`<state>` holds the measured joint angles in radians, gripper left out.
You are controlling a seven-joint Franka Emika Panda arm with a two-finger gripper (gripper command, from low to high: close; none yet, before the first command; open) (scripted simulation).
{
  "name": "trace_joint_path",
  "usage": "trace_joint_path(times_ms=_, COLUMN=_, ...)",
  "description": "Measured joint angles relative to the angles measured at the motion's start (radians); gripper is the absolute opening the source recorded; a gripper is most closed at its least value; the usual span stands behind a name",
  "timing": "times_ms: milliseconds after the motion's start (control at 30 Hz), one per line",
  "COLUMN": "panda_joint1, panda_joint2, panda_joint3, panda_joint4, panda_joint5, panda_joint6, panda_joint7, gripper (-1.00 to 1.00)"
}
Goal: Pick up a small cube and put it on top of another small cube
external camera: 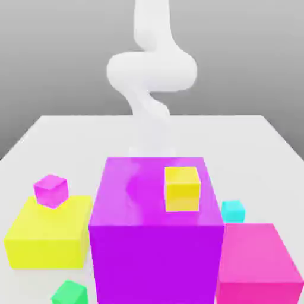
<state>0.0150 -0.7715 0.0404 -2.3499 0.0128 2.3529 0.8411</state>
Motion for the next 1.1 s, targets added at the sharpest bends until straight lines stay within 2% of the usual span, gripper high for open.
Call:
trace_joint_path(times_ms=500, panda_joint1=0.21, panda_joint2=0.506, panda_joint3=0.318, panda_joint4=-0.436, panda_joint5=0.149, panda_joint6=0.441, panda_joint7=0.287, gripper=0.0)
trace_joint_path(times_ms=667, panda_joint1=0.254, panda_joint2=0.69, panda_joint3=0.421, panda_joint4=-0.58, panda_joint5=0.107, panda_joint6=0.542, panda_joint7=0.431, gripper=0.0)
trace_joint_path(times_ms=700, panda_joint1=0.254, panda_joint2=0.722, panda_joint3=0.426, panda_joint4=-0.592, panda_joint5=0.066, panda_joint6=0.564, panda_joint7=0.471, gripper=0.0)
trace_joint_path(times_ms=733, panda_joint1=0.243, panda_joint2=0.758, panda_joint3=0.416, panda_joint4=-0.595, panda_joint5=-0.004, panda_joint6=0.589, panda_joint7=0.526, gripper=0.0)
trace_joint_path(times_ms=833, panda_joint1=0.375, panda_joint2=0.87, panda_joint3=0.228, panda_joint4=-0.578, panda_joint5=-0.242, panda_joint6=0.669, panda_joint7=0.699, gripper=0.0)
trace_joint_path(times_ms=900, panda_joint1=0.498, panda_joint2=0.942, panda_joint3=0.084, panda_joint4=-0.561, panda_joint5=-0.334, panda_joint6=0.726, panda_joint7=0.768, gripper=0.0)
trace_joint_path(times_ms=933, panda_joint1=0.557, panda_joint2=0.978, panda_joint3=0.023, panda_joint4=-0.554, panda_joint5=-0.348, panda_joint6=0.755, panda_joint7=0.781, gripper=0.0)
trace_joint_path(times_ms=967, panda_joint1=0.605, panda_joint2=1.013, panda_joint3=-0.025, panda_joint4=-0.547, panda_joint5=-0.352, panda_joint6=0.785, panda_joint7=0.785, gripper=-1.0)
trace_joint_path(times_ms=1100, panda_joint1=0.605, panda_joint2=1.013, panda_joint3=-0.025, panda_joint4=-0.547, panda_joint5=-0.353, panda_joint6=0.786, panda_joint7=0.786, gripper=-1.0)
